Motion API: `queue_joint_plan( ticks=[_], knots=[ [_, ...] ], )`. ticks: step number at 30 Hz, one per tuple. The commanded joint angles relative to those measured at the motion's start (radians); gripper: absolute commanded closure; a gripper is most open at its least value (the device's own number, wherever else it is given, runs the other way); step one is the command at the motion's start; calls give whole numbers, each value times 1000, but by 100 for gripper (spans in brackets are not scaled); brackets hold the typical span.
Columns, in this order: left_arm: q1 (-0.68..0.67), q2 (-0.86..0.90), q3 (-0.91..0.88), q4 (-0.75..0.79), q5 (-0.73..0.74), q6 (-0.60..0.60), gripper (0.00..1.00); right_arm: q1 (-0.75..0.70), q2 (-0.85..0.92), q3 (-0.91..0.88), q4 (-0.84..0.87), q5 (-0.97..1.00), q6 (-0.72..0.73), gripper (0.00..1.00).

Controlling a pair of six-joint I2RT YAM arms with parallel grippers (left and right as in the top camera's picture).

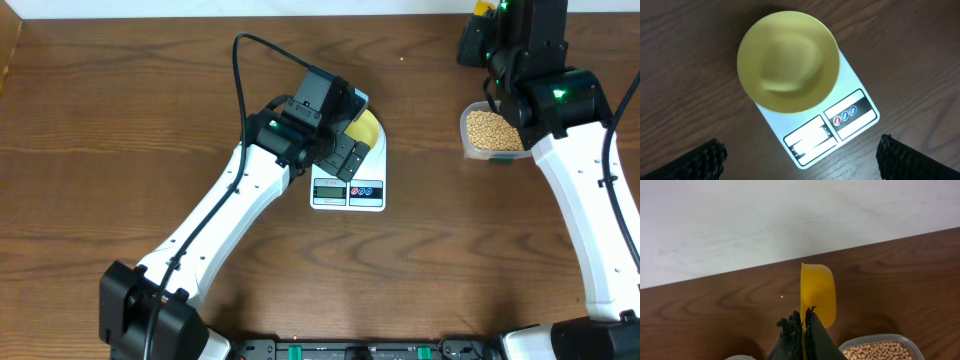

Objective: Scoop item into bowl and weigh 50g on scale
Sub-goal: 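Move the left gripper forward over the scale's button panel, then lower the left gripper finger onto the scale's red power button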

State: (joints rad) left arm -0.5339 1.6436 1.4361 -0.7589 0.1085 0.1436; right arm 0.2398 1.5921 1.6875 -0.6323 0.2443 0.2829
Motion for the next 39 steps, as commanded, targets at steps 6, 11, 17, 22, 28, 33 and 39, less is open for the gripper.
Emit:
queue_joint_plan(
  ticks=[6,11,17,22,28,33,39],
  knots=[
    [-7,-8,-25,-4,-59,-74,2,2,-21,14,-9,19,-23,99],
    [-40,8,-25,-15,-122,-74,2,1,-21,14,-16,19,-26,99],
    [-86,22,-26,-26,-159,-74,2,2,-21,14,-16,19,-30,99],
    [-87,44,-27,-34,-159,-75,2,2,-21,14,-20,19,-30,99],
    [-88,93,-27,-43,-159,-75,2,2,-21,14,-20,19,-30,99],
    [-88,130,-27,-45,-159,-75,3,2,-21,14,-26,19,-30,99],
    [-88,169,-27,-45,-159,-75,2,2,-21,14,-37,19,-30,99]
  ],
)
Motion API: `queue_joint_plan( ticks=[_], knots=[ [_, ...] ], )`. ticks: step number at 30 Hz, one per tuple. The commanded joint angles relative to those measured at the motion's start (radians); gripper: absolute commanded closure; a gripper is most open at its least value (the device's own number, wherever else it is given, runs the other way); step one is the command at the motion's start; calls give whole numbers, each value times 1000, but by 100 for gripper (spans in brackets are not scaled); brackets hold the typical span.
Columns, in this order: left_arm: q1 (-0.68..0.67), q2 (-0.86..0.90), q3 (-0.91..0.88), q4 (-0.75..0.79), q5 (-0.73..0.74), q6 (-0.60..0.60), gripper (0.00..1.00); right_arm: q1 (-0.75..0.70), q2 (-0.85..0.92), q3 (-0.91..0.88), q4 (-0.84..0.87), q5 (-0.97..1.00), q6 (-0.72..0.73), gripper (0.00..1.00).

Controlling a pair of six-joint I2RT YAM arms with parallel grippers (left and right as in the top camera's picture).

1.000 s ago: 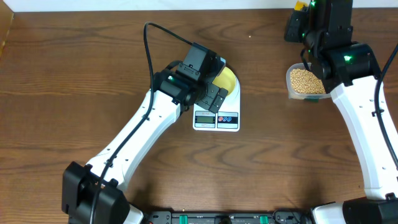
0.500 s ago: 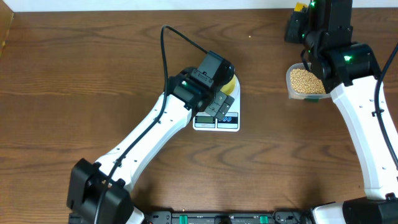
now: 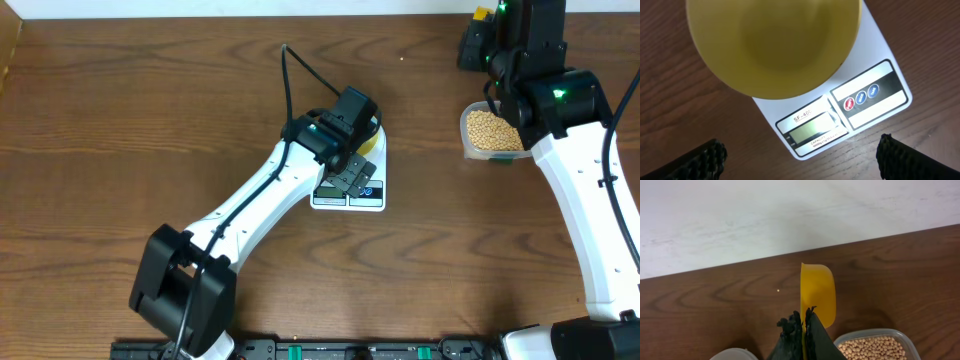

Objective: Scoop item into bowl and weigh 50g on scale
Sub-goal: 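Lower the left gripper finger onto the scale's red power button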

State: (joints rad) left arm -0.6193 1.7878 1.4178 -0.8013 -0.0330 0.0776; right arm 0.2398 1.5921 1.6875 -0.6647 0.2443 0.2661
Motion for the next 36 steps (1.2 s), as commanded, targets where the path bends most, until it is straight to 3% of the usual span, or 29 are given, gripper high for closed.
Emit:
queue_joint_plan(
  ticks=[1,26,30,36],
  knots=[
    [-2,31,-9,-3,-18,-9,3,2,-21,14,-6,19,-13,99],
    [-2,120,-10,0,-34,-13,3,2,-17,14,-8,19,-13,99],
    [-2,120,-10,6,-100,-77,3,2,-14,14,-17,19,-13,99],
    [-13,120,-10,7,-100,-79,2,2,-14,14,-19,19,-13,99]
  ],
)
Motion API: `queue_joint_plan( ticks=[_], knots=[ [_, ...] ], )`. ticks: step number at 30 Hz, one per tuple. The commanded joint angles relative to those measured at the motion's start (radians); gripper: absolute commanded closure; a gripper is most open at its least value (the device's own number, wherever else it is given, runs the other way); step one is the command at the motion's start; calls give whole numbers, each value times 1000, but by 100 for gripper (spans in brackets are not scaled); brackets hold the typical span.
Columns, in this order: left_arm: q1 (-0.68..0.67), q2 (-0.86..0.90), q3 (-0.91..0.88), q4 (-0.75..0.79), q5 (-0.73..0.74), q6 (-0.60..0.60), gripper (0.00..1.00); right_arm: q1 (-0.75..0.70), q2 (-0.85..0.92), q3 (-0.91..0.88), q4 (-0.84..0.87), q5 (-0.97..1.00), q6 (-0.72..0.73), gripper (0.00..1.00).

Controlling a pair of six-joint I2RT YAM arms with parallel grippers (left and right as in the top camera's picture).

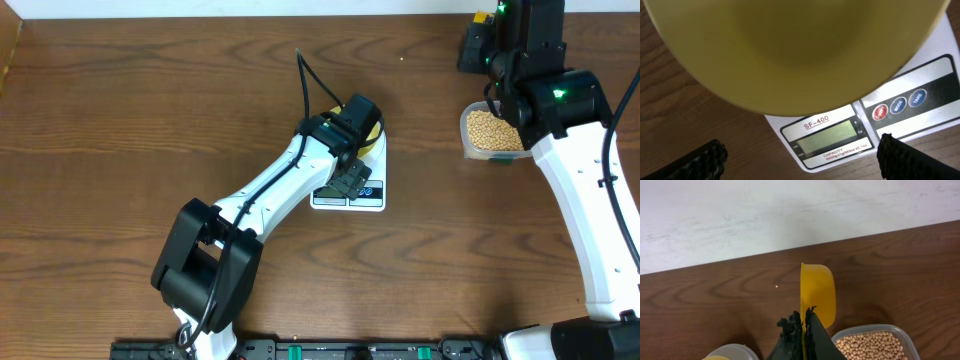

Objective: Scoop item into bowl and weigh 50g on scale
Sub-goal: 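Lower the left gripper finger onto the scale's red power button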

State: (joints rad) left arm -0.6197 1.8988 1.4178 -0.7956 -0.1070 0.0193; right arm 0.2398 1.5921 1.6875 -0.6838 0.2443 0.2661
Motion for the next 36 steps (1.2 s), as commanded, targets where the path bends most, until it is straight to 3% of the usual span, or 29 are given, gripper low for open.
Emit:
queue_joint_plan(
  ticks=[1,36],
  knots=[
    [-16,9,-10,2,-26,-21,2,2,-14,14,0,19,-13,99],
    [-41,9,-90,109,-48,6,2,2,-14,14,-3,19,-13,99]
  ],
)
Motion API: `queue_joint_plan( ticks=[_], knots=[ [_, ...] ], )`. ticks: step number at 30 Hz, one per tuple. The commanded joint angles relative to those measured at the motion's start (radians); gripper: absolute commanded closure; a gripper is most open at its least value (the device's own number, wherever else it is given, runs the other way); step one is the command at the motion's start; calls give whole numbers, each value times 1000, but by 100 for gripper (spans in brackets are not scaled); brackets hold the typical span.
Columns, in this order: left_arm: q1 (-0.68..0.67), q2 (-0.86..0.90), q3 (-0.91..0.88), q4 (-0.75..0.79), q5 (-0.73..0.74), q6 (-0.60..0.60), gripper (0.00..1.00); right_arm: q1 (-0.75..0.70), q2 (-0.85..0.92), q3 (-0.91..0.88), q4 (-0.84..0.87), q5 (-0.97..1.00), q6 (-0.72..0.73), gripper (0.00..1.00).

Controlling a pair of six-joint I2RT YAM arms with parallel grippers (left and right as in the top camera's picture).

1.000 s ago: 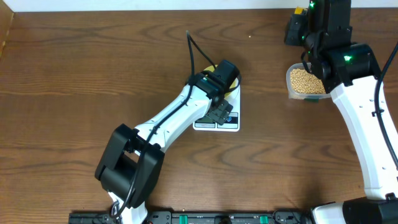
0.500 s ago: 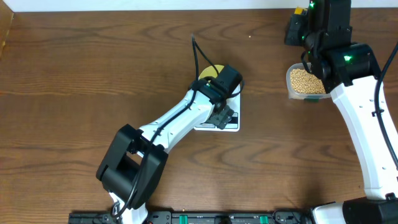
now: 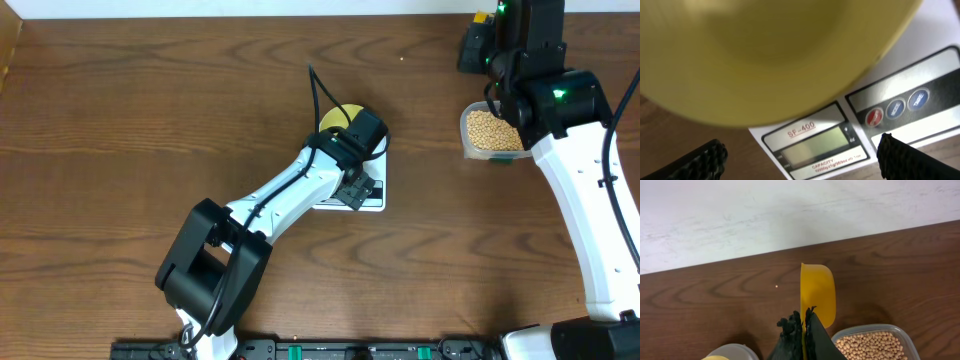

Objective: Scoop item into bowl and weigh 50g on scale
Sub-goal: 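Lower the left gripper finger onto the scale's red power button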

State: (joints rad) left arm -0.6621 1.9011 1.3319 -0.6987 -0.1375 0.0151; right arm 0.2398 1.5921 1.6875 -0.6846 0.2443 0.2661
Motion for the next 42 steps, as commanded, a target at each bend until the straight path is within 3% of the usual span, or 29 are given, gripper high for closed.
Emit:
queue_joint_plan(
  ticks=[1,42],
  knots=[
    [2,7,-5,17,-18,20,3,2,-14,14,-2,19,-13,99],
    [1,7,-65,131,-18,90,2,2,-14,14,-4,11,-12,99]
  ],
)
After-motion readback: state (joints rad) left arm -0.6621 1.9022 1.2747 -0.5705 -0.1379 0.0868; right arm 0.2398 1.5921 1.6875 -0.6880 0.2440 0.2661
